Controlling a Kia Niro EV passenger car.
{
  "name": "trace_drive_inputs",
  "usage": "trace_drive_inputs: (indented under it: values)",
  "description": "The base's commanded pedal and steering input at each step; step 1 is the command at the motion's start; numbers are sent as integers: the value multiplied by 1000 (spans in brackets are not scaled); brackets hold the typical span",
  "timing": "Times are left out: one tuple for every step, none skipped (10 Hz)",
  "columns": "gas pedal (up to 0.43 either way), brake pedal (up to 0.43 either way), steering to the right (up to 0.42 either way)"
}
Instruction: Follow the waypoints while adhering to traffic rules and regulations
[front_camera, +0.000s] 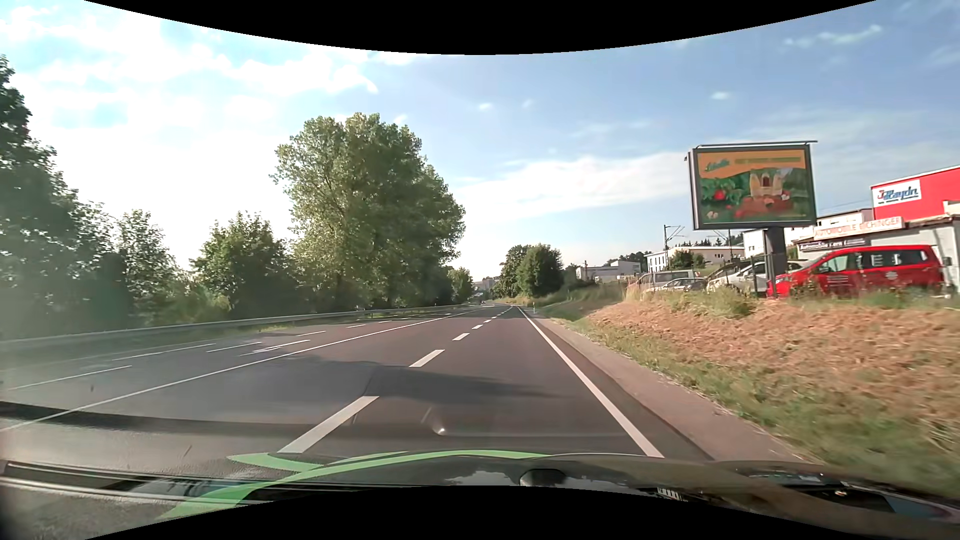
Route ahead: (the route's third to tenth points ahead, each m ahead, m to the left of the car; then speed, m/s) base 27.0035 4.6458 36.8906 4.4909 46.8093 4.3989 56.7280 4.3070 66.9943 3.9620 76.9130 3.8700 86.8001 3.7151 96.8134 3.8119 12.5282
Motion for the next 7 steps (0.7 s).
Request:
trace_drive_inputs:
  values:
    - [268, 0, -1]
    - [268, 0, 0]
    - [268, 0, 0]
    - [268, 0, 0]
    - [268, 0, 0]
    - [268, 0, 0]
    - [280, 0, -1]
